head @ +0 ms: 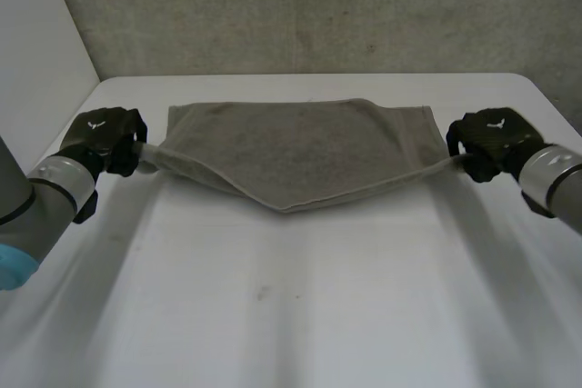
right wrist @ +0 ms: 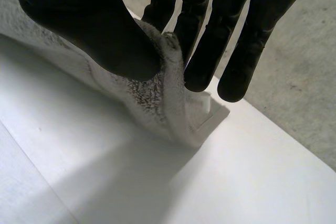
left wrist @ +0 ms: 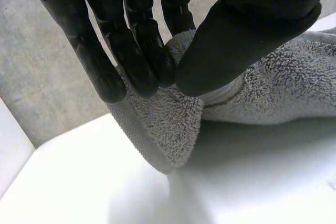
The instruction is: Fold the towel.
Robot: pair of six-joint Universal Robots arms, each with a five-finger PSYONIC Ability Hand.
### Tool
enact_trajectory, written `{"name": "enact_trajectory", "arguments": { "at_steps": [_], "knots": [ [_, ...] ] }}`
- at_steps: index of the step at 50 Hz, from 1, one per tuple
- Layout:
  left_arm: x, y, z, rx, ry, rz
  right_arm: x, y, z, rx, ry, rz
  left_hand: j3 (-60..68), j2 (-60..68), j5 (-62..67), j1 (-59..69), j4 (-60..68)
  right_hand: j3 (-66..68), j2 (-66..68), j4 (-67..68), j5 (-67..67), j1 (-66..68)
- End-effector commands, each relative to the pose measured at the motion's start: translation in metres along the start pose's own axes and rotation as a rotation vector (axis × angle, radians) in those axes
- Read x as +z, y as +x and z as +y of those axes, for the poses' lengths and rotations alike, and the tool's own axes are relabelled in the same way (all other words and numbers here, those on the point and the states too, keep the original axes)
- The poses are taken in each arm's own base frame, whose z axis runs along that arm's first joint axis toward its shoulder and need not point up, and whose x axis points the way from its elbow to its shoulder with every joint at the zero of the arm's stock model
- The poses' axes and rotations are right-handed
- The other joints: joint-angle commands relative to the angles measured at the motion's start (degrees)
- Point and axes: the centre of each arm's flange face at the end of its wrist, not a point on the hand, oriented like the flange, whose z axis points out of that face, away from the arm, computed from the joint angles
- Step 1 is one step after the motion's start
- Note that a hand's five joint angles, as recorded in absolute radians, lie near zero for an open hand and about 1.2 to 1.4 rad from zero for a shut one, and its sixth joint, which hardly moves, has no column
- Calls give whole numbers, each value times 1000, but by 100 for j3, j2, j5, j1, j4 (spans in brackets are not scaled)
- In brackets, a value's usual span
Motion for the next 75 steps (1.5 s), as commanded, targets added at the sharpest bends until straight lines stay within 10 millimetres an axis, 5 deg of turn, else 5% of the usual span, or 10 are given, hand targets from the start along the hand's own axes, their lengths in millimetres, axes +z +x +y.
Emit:
{"name": "enact_trajectory", "arguments": {
  "at_steps": [1,13,22,30,43,51,63,64,65,75],
  "knots": [
    [-29,1,-2,-13,-99,6,-31,8,-6,-15,-115,-15,1028,1013,1141,1284,1023,1044,1076,1033,1083,42],
    [-116,16,-3,170,-262,114,-101,-2,-5,-176,-353,-145,1028,1013,1141,1284,1023,1044,1076,1033,1083,42],
    [-132,15,-2,199,-231,134,-110,6,-18,-155,-265,-161,1028,1013,1141,1284,1023,1044,1076,1033,1083,42],
    [-66,7,4,231,-146,189,-42,36,9,-93,-171,-56,1028,1013,1141,1284,1023,1044,1076,1033,1083,42],
    [67,0,18,211,-91,80,71,26,22,-87,-49,46,1028,1013,1141,1284,1023,1044,1076,1033,1083,42],
    [121,-7,20,221,7,18,114,32,24,-93,17,150,1028,1013,1141,1284,1023,1044,1076,1033,1083,42],
    [147,4,23,235,59,30,137,35,23,-116,60,202,1028,1013,1141,1284,1023,158,191,148,197,-843],
    [147,8,25,235,55,39,138,36,23,-116,58,203,-1951,-1965,-1838,-1695,-1955,-5371,-5338,-5381,-5332,-6372],
    [146,13,25,235,52,47,138,36,23,-113,54,205,-5972,-5987,-5859,-5716,-5977,-5956,-5924,-5967,-5917,-6958],
    [130,23,10,227,32,69,113,36,-1,-71,8,186,-5972,-5987,-5859,-5716,-5977,-5956,-5924,-5967,-5917,-6958]
  ]
}}
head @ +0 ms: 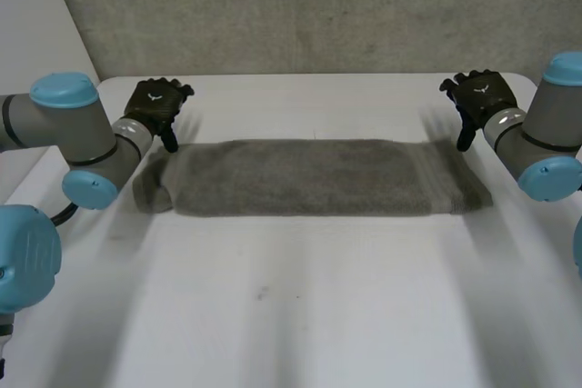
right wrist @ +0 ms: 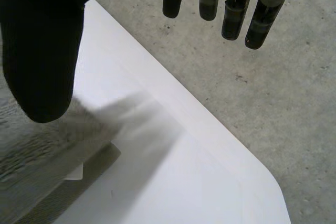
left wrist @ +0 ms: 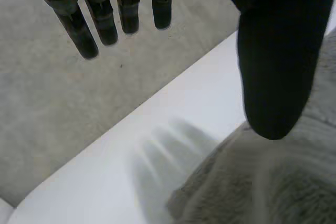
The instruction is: Fold the towel.
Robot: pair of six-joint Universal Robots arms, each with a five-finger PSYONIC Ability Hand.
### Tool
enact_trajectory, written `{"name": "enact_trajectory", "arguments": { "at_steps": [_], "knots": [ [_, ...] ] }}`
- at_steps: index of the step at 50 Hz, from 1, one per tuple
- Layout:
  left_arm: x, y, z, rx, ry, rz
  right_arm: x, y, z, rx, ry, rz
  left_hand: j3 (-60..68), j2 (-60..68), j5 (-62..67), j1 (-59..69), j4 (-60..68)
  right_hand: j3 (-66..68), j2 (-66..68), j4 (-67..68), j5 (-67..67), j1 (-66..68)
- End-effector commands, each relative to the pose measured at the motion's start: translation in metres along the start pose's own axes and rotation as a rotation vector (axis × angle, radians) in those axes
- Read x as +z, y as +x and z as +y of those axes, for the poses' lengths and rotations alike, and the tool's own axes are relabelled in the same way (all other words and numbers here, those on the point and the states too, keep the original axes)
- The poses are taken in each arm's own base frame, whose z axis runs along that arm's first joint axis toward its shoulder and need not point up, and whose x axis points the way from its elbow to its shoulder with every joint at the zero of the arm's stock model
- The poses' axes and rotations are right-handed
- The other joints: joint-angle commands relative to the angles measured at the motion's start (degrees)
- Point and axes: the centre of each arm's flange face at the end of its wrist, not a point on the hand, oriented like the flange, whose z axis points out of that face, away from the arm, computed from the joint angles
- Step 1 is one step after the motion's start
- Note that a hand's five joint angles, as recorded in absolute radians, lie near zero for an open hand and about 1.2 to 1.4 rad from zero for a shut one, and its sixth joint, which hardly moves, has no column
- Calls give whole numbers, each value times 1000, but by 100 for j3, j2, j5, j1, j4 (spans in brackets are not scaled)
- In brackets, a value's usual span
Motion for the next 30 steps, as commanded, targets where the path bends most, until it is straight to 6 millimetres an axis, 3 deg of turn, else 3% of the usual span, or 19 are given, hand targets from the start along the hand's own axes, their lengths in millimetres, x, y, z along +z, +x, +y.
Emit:
{"name": "enact_trajectory", "arguments": {
  "at_steps": [1,6,9,11,17,30],
  "knots": [
    [-14,3,-15,-8,-23,17,-20,6,-21,33,-42,-22,-592,-602,-667,-635,-595,-133,-121,-173,-263,-250],
    [-43,-2,-25,-22,-77,26,-56,9,-32,44,-99,-61,-592,-602,-667,-635,-595,-133,-121,-173,-263,-250],
    [-53,-4,-26,-27,-98,28,-67,8,-33,46,-117,-72,-592,-602,-667,-635,-595,-133,-121,-173,-263,-250],
    [-73,-6,-27,-36,-129,30,-85,3,-27,52,-156,-100,-592,-602,-667,-635,-595,-133,-121,-173,-263,-250],
    [-107,-3,-32,-43,-144,26,-108,-14,-9,49,-182,-174,-592,-602,-667,-635,-595,225,238,185,96,108],
    [-139,2,-30,-99,-135,12,-107,-29,46,-8,-227,-174,-592,-602,-667,-635,-595,1908,1921,1868,1779,1791]
  ]
}}
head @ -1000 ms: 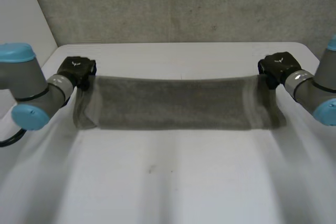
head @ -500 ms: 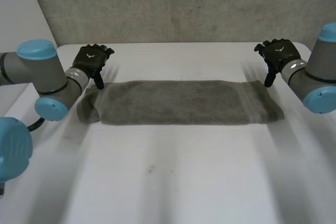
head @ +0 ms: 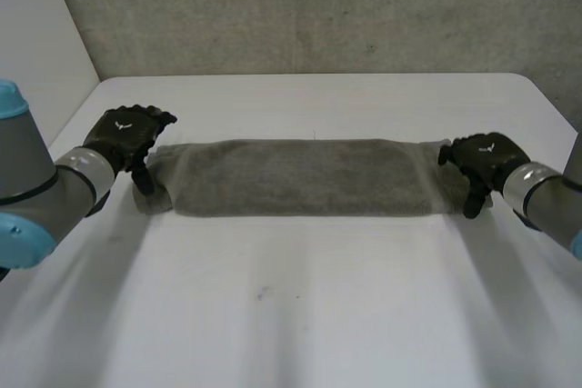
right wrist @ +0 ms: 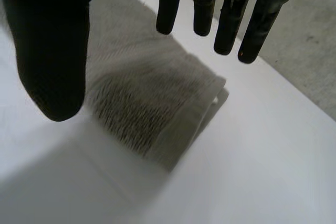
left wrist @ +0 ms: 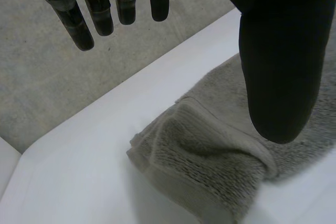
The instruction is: Fold the towel.
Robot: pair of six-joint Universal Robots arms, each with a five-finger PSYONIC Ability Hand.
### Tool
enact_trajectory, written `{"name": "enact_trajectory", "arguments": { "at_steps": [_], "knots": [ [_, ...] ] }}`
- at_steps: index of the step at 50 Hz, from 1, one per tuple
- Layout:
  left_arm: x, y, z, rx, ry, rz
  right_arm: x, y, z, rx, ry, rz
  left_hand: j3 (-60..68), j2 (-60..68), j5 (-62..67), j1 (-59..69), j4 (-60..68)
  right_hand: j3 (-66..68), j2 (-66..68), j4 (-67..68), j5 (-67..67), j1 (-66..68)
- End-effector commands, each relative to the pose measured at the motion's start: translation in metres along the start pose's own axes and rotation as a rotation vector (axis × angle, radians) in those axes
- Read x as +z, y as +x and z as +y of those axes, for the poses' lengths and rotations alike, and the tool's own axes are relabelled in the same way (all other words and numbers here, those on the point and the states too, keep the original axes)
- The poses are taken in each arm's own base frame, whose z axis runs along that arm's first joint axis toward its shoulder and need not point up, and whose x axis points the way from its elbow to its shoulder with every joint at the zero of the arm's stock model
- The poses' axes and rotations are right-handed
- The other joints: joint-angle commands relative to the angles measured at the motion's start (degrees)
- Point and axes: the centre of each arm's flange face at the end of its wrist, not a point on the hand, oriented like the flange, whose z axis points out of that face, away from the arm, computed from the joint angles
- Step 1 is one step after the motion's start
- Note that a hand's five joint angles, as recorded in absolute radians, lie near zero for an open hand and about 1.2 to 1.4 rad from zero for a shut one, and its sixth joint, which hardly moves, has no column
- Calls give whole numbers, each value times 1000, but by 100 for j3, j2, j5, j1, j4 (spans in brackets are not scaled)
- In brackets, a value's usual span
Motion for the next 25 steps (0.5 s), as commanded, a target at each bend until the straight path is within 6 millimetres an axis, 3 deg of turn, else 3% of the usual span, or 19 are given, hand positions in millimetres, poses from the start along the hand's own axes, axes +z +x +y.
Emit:
{"name": "enact_trajectory", "arguments": {
  "at_steps": [1,6,7,8,9,10,17,19,20,22,23,25],
  "knots": [
    [-12,2,3,-46,9,-5,13,-5,28,-30,-28,8,32,51,-163,-2,32,1066,1073,1073,1082,757],
    [-13,4,6,-64,6,12,24,3,36,-57,-19,37,32,51,-163,-2,32,3548,3555,3555,3564,3239],
    [-14,5,7,-64,3,15,24,3,36,-57,-19,37,32,51,-163,-2,32,3556,3562,3562,3572,3247],
    [-14,5,7,-64,3,15,26,8,36,-57,-9,51,32,51,-163,-2,32,4488,4495,4495,4504,4179],
    [-14,5,7,-64,3,15,26,8,36,-57,-9,51,32,51,-163,-2,32,4498,4504,4504,4514,4189],
    [-14,4,8,-66,1,14,27,13,37,-57,-4,67,32,51,-163,-2,32,6007,6014,6014,6023,5698],
    [-14,3,8,-69,1,11,29,38,38,-62,34,152,32,51,-163,-2,32,6022,6029,6029,6039,5713],
    [-15,3,7,-69,1,11,24,58,36,-57,43,206,32,51,-163,-2,32,6022,6029,6029,6039,5713],
    [-15,3,7,-69,1,11,24,58,36,-57,44,207,32,51,-163,-2,32,6022,6029,6029,6039,5713],
    [-18,3,5,-68,6,8,17,84,39,-46,37,266,32,51,-163,-2,32,6022,6029,6029,6039,5713],
    [-18,3,5,-68,6,8,17,84,39,-46,37,266,32,51,-163,-2,32,6022,6029,6029,6039,5713],
    [-20,0,4,-69,7,-1,10,119,49,-35,15,334,32,51,-163,-2,32,6022,6029,6029,6039,5713]
  ]
}}
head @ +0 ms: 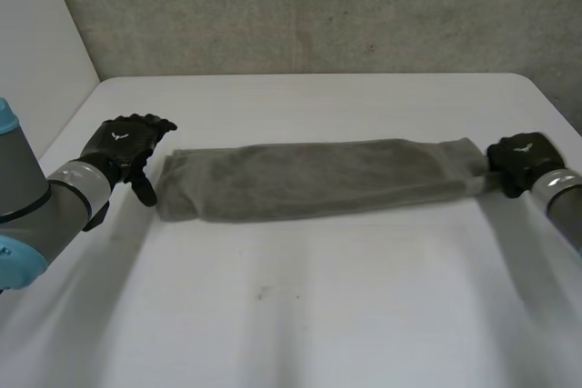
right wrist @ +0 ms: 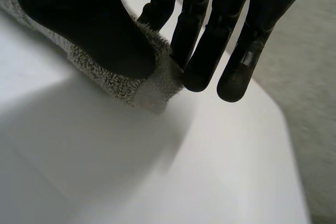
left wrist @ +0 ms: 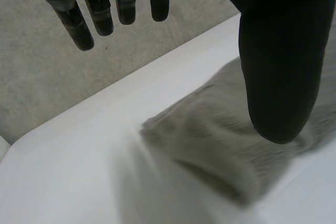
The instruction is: Fold the towel.
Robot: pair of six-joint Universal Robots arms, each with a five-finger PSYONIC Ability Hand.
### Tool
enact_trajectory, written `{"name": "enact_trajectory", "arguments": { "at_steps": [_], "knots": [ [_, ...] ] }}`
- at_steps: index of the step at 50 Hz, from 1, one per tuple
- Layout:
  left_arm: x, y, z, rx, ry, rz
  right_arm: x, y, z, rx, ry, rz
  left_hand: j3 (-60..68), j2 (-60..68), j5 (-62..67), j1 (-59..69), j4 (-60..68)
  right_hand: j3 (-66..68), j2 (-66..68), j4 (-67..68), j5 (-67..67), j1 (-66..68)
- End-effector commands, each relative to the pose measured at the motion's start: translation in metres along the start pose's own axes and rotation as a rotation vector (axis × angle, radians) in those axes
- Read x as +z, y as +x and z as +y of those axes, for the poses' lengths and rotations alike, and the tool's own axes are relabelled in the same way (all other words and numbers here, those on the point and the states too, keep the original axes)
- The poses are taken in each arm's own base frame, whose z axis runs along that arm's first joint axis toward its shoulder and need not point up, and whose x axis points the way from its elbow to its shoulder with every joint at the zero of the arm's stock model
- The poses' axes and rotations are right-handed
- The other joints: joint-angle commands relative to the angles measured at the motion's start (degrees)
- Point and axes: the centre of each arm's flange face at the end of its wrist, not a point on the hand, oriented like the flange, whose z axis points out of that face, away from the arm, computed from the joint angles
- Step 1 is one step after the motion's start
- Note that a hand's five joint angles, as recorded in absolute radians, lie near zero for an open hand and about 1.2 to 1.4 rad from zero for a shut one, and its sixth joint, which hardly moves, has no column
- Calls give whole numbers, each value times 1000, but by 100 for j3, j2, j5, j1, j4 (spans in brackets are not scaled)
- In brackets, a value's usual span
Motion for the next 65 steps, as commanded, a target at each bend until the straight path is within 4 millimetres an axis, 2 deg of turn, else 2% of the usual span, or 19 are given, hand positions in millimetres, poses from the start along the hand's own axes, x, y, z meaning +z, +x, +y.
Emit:
{"name": "enact_trajectory", "arguments": {
  "at_steps": [1,7,14,16,19,26,27,29,30,32,35,40,44,45,46,47,54,59,65],
  "knots": [
    [-5,-3,-4,0,7,-12,-5,75,15,18,-24,166,32,55,-162,-3,34,1088,1126,1078,1145,116],
    [-7,-5,-1,-4,-3,-15,-9,124,22,-31,-58,243,32,55,-162,-3,34,1088,1126,1078,1145,116],
    [-9,-4,2,-7,-13,-14,-7,115,-21,7,23,142,32,55,-162,-3,34,1088,1126,1078,1145,116],
    [-9,-4,3,-8,-17,-14,-4,67,-73,34,136,27,32,55,-162,-3,34,1088,1126,1078,1145,116],
    [-10,-4,4,-8,-18,-14,-4,43,-98,42,196,-23,32,55,-162,-3,34,1088,1126,1078,1145,116],
    [-15,-5,2,-10,-18,-20,-26,-99,-180,46,409,-302,32,55,-162,-3,34,1088,1126,1078,1145,116],
    [-15,-5,2,-10,-18,-20,-26,-99,-180,46,409,-303,32,55,-162,-3,34,1088,1126,1078,1145,116],
    [-16,-5,4,-12,-24,-20,-40,-162,-188,29,440,-425,32,55,-162,-3,34,1088,1126,1078,1145,116],
    [-16,-5,4,-12,-24,-20,-40,-162,-188,29,440,-426,32,55,-162,-3,34,1088,1126,1078,1145,116],
    [-17,-5,7,-13,-30,-20,-53,-216,-180,7,432,-542,32,55,-162,-3,34,1088,1126,1078,1145,116],
    [-17,-5,7,-15,-32,-22,-64,-256,-163,-16,400,-640,32,55,-162,-3,34,1088,1126,1078,1145,116],
    [-17,-6,9,-15,-32,-25,-73,-283,-151,-32,377,-701,32,55,-162,-3,34,1088,1126,1078,1145,116],
    [-17,-6,8,-14,-28,-25,-74,-281,-154,-27,374,-693,32,55,-162,-3,34,471,510,462,528,-500],
    [-16,-4,8,-12,-23,-22,-76,-276,-157,-22,368,-689,32,55,-162,-3,34,-3059,-3020,-3068,-3002,-4031],
    [-16,-4,8,-12,-23,-22,-76,-276,-157,-22,367,-689,32,55,-162,-3,34,-3095,-3056,-3104,-3038,-4066],
    [-16,-4,7,-9,-15,-21,-80,-268,-163,-15,364,-681,32,55,-162,-3,34,-5912,-5874,-5922,-5855,-6884],
    [-11,6,-10,16,57,1,-79,-197,-167,75,272,-584,32,55,-162,-3,34,-5912,-5874,-5922,-5855,-6884],
    [-11,29,-31,2,125,60,-76,-137,-128,152,156,-461,32,55,-162,-3,34,-5912,-5874,-5922,-5855,-6884],
    [-11,35,-35,-49,135,80,-68,-113,-81,173,67,-381,32,55,-162,-3,34,-5912,-5874,-5922,-5855,-6884]
  ]
}}
